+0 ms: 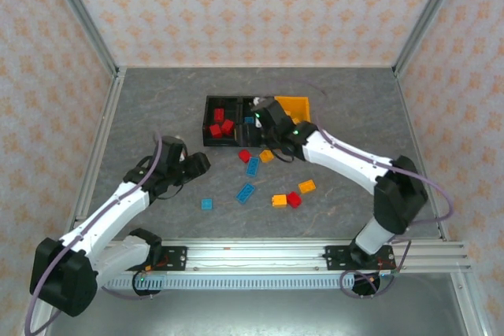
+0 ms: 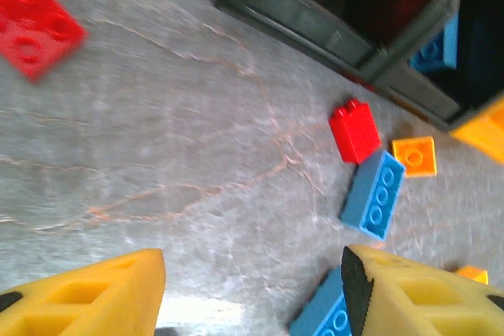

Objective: Sort the legos into containers by color
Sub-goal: Pick up the lego from the center of the table.

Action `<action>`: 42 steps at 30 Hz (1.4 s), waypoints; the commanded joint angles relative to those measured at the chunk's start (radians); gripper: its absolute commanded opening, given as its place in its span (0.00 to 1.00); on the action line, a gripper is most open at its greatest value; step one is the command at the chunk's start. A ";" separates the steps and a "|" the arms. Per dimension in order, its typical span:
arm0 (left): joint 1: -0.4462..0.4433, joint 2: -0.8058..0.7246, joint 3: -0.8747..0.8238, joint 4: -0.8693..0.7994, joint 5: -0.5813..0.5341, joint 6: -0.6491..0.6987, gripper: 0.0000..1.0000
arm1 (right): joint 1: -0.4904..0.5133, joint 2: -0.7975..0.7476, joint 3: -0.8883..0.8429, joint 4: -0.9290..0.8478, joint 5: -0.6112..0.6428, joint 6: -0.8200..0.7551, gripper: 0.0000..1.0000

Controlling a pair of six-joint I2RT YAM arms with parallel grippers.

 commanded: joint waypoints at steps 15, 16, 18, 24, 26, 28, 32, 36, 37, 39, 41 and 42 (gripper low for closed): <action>-0.178 0.168 0.103 0.142 0.026 0.076 0.63 | 0.024 -0.093 -0.299 0.103 0.023 0.263 0.71; -0.177 0.155 0.095 0.143 0.025 0.073 0.63 | 0.028 -0.071 -0.290 0.107 0.026 0.275 0.71; -0.176 0.128 0.082 0.128 0.016 0.074 0.64 | 0.039 -0.015 -0.263 0.106 0.039 0.293 0.71; -0.152 0.073 0.045 0.104 -0.003 0.069 0.64 | 0.072 0.135 -0.151 0.056 0.055 0.308 0.71; -0.141 0.064 0.031 0.109 0.003 0.064 0.64 | 0.084 0.179 -0.124 0.038 0.064 0.309 0.71; -0.133 0.056 0.015 0.118 0.006 0.060 0.64 | 0.091 0.217 -0.103 0.023 0.070 0.316 0.70; -0.123 0.050 -0.014 0.140 0.015 0.045 0.63 | 0.098 0.277 -0.062 -0.026 0.129 0.337 0.67; -0.119 0.046 -0.025 0.151 0.025 0.038 0.63 | 0.101 0.299 -0.053 -0.059 0.178 0.349 0.62; -0.118 0.044 -0.026 0.149 0.024 0.039 0.63 | 0.102 0.300 -0.057 -0.061 0.186 0.351 0.59; -0.117 0.041 -0.026 0.144 0.019 0.042 0.63 | 0.102 0.299 -0.064 -0.063 0.189 0.353 0.52; -0.116 0.037 -0.028 0.145 0.017 0.042 0.63 | 0.106 0.291 -0.071 -0.065 0.193 0.353 0.45; -0.115 0.039 -0.028 0.148 0.020 0.042 0.63 | 0.108 0.282 -0.076 -0.068 0.197 0.351 0.41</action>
